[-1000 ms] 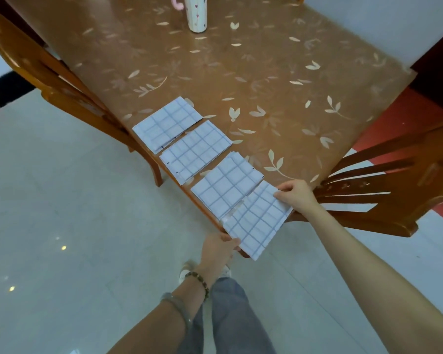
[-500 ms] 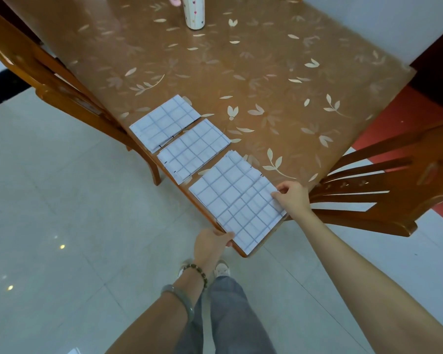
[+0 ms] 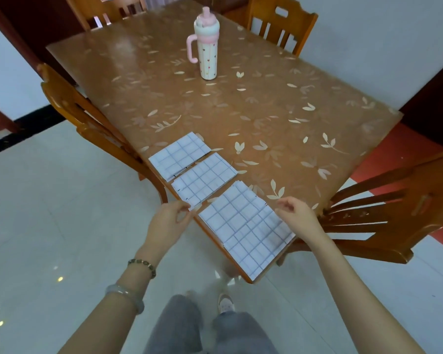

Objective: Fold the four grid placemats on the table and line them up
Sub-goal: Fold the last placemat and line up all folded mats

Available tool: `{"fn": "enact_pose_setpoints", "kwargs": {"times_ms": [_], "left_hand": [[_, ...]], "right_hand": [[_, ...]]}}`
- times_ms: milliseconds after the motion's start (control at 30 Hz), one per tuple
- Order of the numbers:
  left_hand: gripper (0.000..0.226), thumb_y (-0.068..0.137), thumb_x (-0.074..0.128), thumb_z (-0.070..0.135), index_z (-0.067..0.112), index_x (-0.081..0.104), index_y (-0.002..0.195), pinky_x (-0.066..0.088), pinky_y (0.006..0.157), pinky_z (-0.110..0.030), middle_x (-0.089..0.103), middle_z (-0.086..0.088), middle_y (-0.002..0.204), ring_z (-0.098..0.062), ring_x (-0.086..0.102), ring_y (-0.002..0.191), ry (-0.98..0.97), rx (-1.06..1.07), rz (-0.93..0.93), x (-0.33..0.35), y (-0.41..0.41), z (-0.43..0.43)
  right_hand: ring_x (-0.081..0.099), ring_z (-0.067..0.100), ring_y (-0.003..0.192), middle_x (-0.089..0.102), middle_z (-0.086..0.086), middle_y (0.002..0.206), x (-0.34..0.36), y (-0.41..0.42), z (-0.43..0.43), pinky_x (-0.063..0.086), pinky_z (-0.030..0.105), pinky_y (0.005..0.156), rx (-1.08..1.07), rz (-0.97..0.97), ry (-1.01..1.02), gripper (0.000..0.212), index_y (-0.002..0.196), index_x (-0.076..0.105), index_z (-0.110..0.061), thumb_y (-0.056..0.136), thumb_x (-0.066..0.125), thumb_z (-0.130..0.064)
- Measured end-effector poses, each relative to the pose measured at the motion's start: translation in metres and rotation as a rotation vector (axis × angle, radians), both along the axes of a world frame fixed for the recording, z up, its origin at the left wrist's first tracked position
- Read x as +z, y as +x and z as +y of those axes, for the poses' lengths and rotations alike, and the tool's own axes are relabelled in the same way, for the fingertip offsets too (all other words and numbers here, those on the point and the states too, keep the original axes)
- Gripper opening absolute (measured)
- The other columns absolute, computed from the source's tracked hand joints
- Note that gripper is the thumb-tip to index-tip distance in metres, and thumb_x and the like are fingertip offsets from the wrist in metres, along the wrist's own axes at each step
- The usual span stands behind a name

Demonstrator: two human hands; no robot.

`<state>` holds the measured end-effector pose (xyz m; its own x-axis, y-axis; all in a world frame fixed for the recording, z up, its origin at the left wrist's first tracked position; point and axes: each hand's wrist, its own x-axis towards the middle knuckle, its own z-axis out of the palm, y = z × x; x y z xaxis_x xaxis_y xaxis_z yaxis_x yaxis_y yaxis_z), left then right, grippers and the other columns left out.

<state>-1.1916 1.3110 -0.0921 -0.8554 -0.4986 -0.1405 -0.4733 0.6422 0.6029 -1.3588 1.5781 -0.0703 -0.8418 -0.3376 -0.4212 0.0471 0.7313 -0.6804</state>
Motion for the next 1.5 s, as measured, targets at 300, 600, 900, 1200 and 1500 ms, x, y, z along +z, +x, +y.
{"fn": "enact_pose_setpoints", "kwargs": {"times_ms": [300,600,900,1200,1500], "left_hand": [[0.052,0.089,0.044,0.052,0.015,0.059,0.122,0.047,0.091,-0.036,0.06,-0.004,0.122,-0.022,0.057,0.111,-0.442,-0.608,0.167,-0.013,-0.047,-0.064],[0.066,0.092,0.039,0.063,0.021,0.042,0.143,0.019,0.113,-0.039,0.043,-0.004,0.148,-0.024,0.038,0.137,-0.474,-1.137,0.071,-0.039,-0.095,-0.126],[0.08,0.09,0.03,0.07,0.015,0.032,0.148,0.004,0.115,-0.03,0.037,-0.005,0.152,-0.022,0.034,0.14,-0.355,-1.357,0.047,-0.045,-0.123,-0.13],[0.072,0.09,0.033,0.062,0.015,0.035,0.145,0.017,0.114,-0.046,0.045,-0.009,0.147,-0.027,0.039,0.137,-0.566,-1.595,0.076,-0.078,-0.126,-0.084],[0.063,0.096,0.024,0.051,0.015,0.038,0.145,0.019,0.114,-0.054,0.046,-0.012,0.146,-0.029,0.042,0.136,-0.713,-1.624,0.053,-0.103,-0.123,-0.08]], "right_hand": [[0.047,0.011,0.119,0.058,-0.004,0.123,0.021,0.02,-0.046,0.033,0.024,0.1,0.036,0.311,-0.079,0.033,0.123,0.062,-0.017,0.091,0.056,-0.012],[0.039,0.03,0.131,0.044,0.013,0.143,-0.028,0.075,-0.119,0.024,0.035,0.109,-0.229,0.434,0.099,0.044,0.128,0.06,-0.02,0.086,0.053,-0.03],[0.036,0.017,0.133,0.038,-0.001,0.146,-0.03,0.139,-0.166,0.031,0.031,0.111,-0.574,0.224,0.073,0.072,0.147,0.028,-0.02,0.086,0.065,-0.03],[0.048,0.037,0.126,0.051,0.016,0.138,-0.081,0.154,-0.153,0.031,0.054,0.105,-0.238,0.25,0.555,0.067,0.134,0.046,-0.017,0.074,0.058,-0.045],[0.019,0.03,0.141,0.033,0.014,0.151,-0.115,0.154,-0.136,0.015,0.057,0.109,0.026,0.176,0.707,0.072,0.146,0.033,-0.017,0.085,0.037,-0.055]]}}
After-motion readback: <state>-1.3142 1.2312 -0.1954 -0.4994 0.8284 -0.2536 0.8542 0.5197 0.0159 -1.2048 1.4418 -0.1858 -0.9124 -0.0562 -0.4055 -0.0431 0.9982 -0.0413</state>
